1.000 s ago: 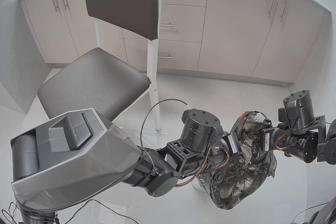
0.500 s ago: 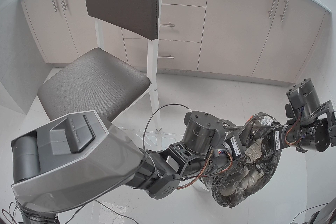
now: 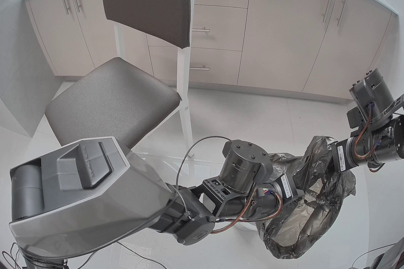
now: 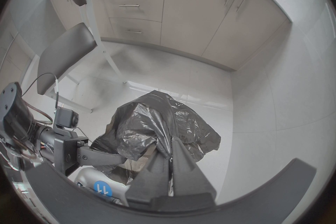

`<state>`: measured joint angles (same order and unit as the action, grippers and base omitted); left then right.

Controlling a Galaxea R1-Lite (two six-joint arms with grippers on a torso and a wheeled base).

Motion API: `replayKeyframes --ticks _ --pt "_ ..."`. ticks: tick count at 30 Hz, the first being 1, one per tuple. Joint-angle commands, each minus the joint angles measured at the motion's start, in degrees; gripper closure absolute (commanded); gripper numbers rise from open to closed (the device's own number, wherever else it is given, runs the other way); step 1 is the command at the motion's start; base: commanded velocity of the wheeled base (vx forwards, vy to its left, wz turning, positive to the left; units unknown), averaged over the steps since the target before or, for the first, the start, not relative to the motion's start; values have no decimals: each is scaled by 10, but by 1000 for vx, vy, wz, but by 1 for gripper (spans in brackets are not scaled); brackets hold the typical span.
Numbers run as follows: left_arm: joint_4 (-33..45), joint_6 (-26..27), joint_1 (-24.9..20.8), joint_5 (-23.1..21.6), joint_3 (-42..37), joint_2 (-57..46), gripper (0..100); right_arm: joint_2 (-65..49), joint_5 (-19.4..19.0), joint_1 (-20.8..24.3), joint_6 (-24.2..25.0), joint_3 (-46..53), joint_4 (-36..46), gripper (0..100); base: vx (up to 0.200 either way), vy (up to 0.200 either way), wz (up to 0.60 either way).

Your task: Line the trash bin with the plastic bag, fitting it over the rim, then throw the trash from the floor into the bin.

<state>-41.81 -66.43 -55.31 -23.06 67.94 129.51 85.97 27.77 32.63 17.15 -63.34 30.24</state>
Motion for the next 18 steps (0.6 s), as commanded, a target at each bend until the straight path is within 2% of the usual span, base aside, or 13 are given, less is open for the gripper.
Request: replayKeyframes --ticks 1,5,11,18 --pt "0 -27 17 -38 -7 -9 100 41 -25 -4 -3 -39 21 100 0 0 0" --pt "0 -35 30 -62 -7 -4 100 97 -42 -5 -4 -69 30 100 0 0 0" --pt "-1 -53 45 -81 -4 6 100 163 -44 -6 -18 -100 29 100 0 0 0" --pt "-1 -59 57 -93 -6 13 100 151 -44 -8 -19 -102 32 100 0 0 0"
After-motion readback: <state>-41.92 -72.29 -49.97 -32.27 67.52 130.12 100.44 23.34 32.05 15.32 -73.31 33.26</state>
